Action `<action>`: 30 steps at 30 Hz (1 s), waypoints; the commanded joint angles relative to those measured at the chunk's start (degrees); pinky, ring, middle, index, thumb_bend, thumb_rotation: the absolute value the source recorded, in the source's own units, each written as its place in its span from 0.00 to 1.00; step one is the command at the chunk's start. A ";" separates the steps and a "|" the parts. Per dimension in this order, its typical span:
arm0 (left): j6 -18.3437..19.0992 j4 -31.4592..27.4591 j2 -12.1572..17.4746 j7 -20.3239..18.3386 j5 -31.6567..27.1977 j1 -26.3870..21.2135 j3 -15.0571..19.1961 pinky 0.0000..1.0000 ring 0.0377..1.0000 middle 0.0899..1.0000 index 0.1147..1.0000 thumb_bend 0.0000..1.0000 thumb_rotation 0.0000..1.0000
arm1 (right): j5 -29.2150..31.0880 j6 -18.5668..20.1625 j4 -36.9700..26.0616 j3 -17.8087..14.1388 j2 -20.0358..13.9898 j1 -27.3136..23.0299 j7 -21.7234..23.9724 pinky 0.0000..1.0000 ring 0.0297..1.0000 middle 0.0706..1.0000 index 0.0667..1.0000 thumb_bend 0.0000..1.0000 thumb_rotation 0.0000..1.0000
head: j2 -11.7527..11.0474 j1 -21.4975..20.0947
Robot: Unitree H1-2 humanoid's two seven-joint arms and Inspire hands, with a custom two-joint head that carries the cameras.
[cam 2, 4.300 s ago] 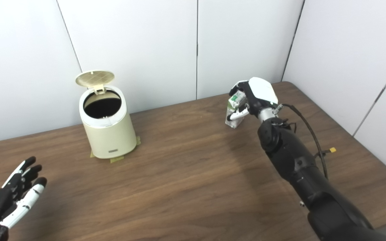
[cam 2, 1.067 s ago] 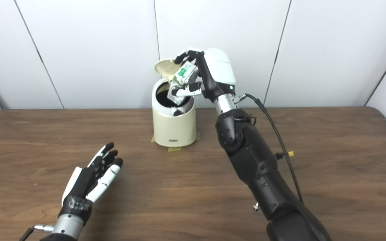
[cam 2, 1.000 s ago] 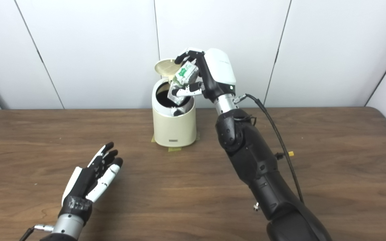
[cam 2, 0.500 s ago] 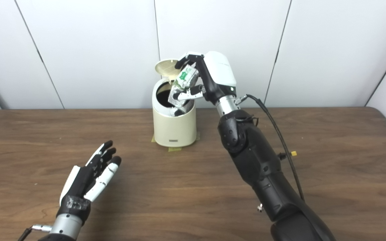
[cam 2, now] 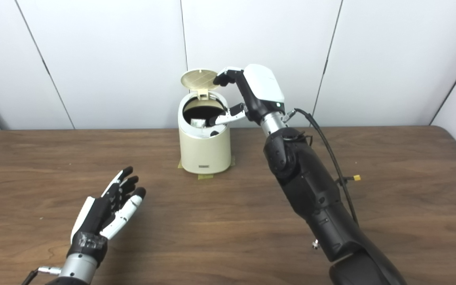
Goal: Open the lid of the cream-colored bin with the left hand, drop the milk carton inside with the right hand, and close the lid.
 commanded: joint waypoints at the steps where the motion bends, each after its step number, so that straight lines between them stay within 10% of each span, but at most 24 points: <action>1: -1.11 -1.59 0.30 0.32 -0.30 0.48 -0.05 0.94 0.93 0.91 0.97 0.51 0.54 | -0.18 0.01 -2.54 -0.36 -0.64 -3.53 -0.51 0.61 0.65 0.64 0.59 1.00 0.23 | 0.00 0.01; 8: -0.87 -1.57 0.14 0.39 -0.46 0.29 0.11 0.95 0.93 0.91 0.96 0.51 0.49 | 1.22 -0.58 -5.26 -1.88 -0.95 -2.02 -1.33 0.54 0.59 0.59 0.54 0.92 0.14 | 0.08 -0.19; 10: -1.12 -1.23 0.25 0.54 -0.44 -0.15 0.27 0.95 0.93 0.91 0.97 0.50 0.50 | 2.92 -0.06 -7.26 -3.34 -0.78 -0.83 -0.94 0.42 0.48 0.49 0.49 0.63 0.07 | 0.20 -0.35; 12: -0.91 -0.64 0.43 0.76 -0.13 -1.31 0.62 0.95 0.94 0.92 0.96 0.49 0.52 | 4.40 0.67 -9.37 -4.51 -1.00 0.43 0.29 0.37 0.40 0.45 0.51 0.54 0.01 | 0.16 -0.48; 30: 0.40 11.79 4.15 -1.09 -4.49 -24.98 4.33 0.83 0.86 0.86 0.91 0.49 0.54 | 24.60 18.59 -28.31 -16.60 1.65 16.46 11.37 0.48 0.49 0.44 0.48 0.53 0.00 | -0.60 -0.31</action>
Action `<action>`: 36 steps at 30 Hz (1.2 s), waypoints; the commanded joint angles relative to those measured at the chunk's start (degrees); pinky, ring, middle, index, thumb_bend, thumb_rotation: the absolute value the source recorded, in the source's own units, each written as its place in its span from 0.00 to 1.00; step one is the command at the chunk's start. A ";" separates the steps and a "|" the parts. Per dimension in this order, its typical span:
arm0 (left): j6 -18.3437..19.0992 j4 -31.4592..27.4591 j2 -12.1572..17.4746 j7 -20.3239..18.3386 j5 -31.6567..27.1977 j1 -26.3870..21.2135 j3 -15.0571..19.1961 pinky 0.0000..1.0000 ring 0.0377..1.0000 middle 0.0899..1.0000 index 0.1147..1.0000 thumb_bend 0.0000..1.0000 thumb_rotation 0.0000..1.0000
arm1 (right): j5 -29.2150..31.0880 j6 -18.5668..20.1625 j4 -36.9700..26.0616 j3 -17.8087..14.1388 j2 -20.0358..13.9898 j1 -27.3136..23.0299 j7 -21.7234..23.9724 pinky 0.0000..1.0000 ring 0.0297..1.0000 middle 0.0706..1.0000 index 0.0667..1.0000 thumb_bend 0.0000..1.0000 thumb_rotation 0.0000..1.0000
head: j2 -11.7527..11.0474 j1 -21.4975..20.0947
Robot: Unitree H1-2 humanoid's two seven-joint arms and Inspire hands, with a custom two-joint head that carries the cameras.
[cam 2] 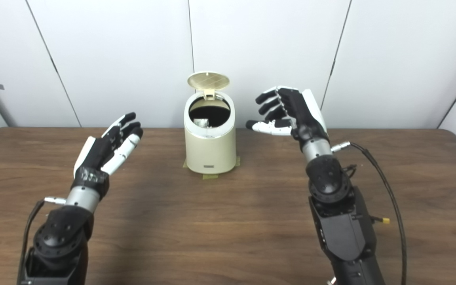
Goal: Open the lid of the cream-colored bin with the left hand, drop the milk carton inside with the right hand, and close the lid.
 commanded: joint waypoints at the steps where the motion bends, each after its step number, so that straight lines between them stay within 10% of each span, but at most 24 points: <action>1: -0.69 0.97 0.60 -0.67 -1.39 -4.02 -0.05 0.82 0.85 0.86 0.91 0.49 0.54 | 2.43 -0.14 -3.59 -1.48 0.86 0.12 -0.68 0.48 0.51 0.44 0.48 0.53 0.01 | -0.15 0.08; 7: -1.49 5.48 2.32 -2.77 -3.86 -10.79 -1.02 0.84 0.85 0.87 0.90 0.51 0.58 | 11.36 0.13 -6.17 -7.32 3.57 6.09 -1.28 0.55 0.64 0.65 0.46 0.50 0.15 | -0.34 -0.48; 8: -1.74 6.18 2.40 -2.74 -3.93 -11.63 -1.20 0.85 0.86 0.87 0.89 0.51 0.60 | 12.70 0.33 -6.31 -7.95 3.69 6.78 -0.99 0.62 0.71 0.72 0.63 0.46 0.37 | -0.40 -0.57; 11: -2.03 8.62 2.46 -2.97 -4.67 -14.40 -1.42 0.86 0.88 0.88 0.89 0.53 0.62 | 16.41 0.82 -7.44 -8.71 3.31 9.44 0.62 0.69 0.78 0.79 0.77 0.43 0.59 | -0.58 -0.67; 21: -4.10 16.76 2.90 -4.18 -5.74 -22.30 -2.75 0.91 0.91 0.89 0.88 0.43 0.95 | 19.97 -7.59 -5.33 -7.76 2.64 17.99 1.29 0.86 0.91 0.91 0.91 0.60 0.80 | -1.05 -1.27; 36: -8.66 26.12 4.12 -4.18 -1.80 -29.15 -7.83 0.89 0.89 0.86 0.88 0.38 0.98 | 22.74 -8.92 -5.68 -6.94 5.63 21.62 -0.18 0.81 0.86 0.87 0.93 0.68 0.94 | -1.25 -1.88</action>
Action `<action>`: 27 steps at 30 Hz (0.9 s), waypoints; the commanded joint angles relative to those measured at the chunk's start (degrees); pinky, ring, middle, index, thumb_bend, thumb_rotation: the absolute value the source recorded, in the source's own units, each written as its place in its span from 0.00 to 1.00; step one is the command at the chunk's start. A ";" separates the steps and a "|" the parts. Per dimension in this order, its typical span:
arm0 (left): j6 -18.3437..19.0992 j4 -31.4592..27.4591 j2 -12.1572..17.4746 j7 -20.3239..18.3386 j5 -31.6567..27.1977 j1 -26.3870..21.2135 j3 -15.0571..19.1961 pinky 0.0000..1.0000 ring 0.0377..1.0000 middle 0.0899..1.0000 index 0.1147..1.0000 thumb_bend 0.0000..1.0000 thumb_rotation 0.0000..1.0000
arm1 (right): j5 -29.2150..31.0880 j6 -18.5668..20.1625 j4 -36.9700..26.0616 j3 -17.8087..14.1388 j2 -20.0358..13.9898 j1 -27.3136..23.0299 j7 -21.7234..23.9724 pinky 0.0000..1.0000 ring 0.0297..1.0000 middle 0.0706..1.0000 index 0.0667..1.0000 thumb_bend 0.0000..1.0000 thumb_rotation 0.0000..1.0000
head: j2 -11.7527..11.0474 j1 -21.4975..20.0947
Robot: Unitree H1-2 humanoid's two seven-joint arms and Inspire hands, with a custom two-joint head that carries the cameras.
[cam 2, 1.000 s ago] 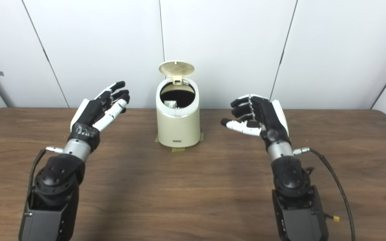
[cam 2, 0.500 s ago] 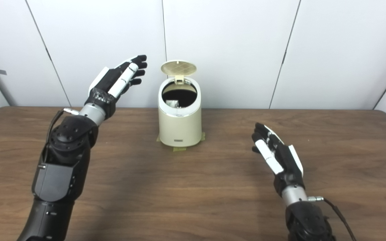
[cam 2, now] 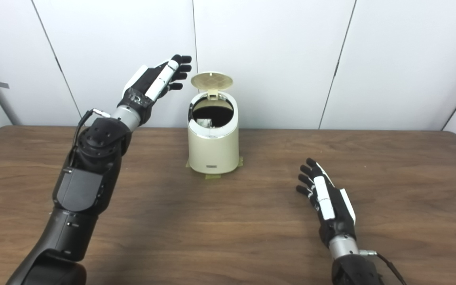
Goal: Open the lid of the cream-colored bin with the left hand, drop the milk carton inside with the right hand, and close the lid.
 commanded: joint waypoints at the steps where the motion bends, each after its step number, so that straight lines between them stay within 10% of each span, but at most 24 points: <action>1: -2.98 -0.54 1.05 -0.24 1.00 -4.71 -0.76 0.90 0.90 0.86 0.88 0.37 0.99 | 0.26 -3.22 -1.84 0.48 0.31 -0.90 -0.11 0.81 0.86 0.86 0.94 0.69 0.94 | 0.12 0.08; 16: -7.48 -0.21 6.42 0.94 17.87 -7.30 -11.73 0.88 0.85 0.76 0.77 0.37 1.00 | -2.39 -10.64 5.66 2.10 0.02 -0.74 -1.80 0.81 0.83 0.89 1.00 0.63 0.80 | 0.34 -1.09; 27: -19.40 1.01 13.62 2.89 39.24 -7.94 -22.41 0.81 0.80 0.74 0.68 0.39 1.00 | -8.14 -12.96 8.17 3.59 1.87 -1.48 -6.90 0.78 0.79 0.88 1.00 0.59 0.79 | 0.44 -1.39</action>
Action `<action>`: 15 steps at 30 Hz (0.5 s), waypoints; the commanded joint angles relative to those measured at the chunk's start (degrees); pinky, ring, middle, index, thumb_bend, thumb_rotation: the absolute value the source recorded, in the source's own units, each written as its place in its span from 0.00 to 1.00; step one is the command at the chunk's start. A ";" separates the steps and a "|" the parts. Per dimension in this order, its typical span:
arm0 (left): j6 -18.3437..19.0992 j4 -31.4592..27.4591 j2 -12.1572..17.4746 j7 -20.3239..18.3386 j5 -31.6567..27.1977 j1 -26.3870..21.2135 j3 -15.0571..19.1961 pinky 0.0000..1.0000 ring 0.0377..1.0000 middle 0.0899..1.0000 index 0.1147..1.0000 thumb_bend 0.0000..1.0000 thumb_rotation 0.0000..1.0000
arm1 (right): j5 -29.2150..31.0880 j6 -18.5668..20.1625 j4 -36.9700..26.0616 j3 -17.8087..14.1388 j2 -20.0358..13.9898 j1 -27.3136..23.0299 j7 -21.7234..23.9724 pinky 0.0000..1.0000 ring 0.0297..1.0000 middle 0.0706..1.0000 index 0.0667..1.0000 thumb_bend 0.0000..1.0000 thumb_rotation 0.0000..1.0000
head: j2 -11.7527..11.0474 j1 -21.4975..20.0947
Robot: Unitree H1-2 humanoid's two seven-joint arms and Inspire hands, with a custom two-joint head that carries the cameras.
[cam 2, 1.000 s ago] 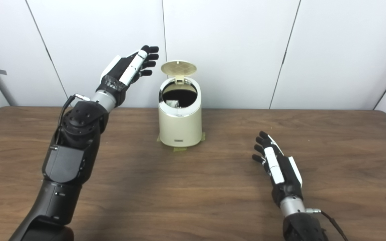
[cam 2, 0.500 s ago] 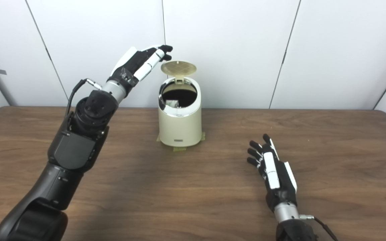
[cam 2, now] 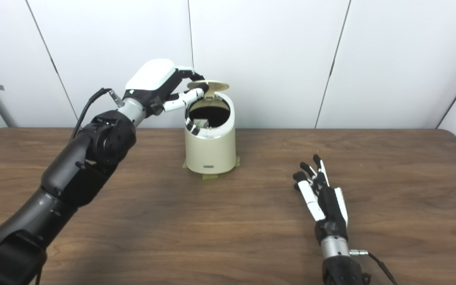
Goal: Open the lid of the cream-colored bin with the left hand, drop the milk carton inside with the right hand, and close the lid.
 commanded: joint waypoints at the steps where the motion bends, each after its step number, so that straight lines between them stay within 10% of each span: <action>1: -3.59 0.05 1.39 2.65 3.59 -3.93 -0.34 0.82 0.79 0.73 0.67 0.39 1.00 | -0.54 -1.93 1.07 0.55 0.85 -0.39 -0.75 0.78 0.79 0.88 1.00 0.58 0.80 | 0.02 -0.02; 15: -10.91 -2.57 2.14 0.10 12.34 -0.31 -1.67 0.92 0.82 0.71 0.65 0.41 1.00 | -1.62 -0.69 1.12 1.28 1.44 -0.82 -1.48 0.75 0.78 0.86 1.00 0.58 0.83 | 0.34 -0.82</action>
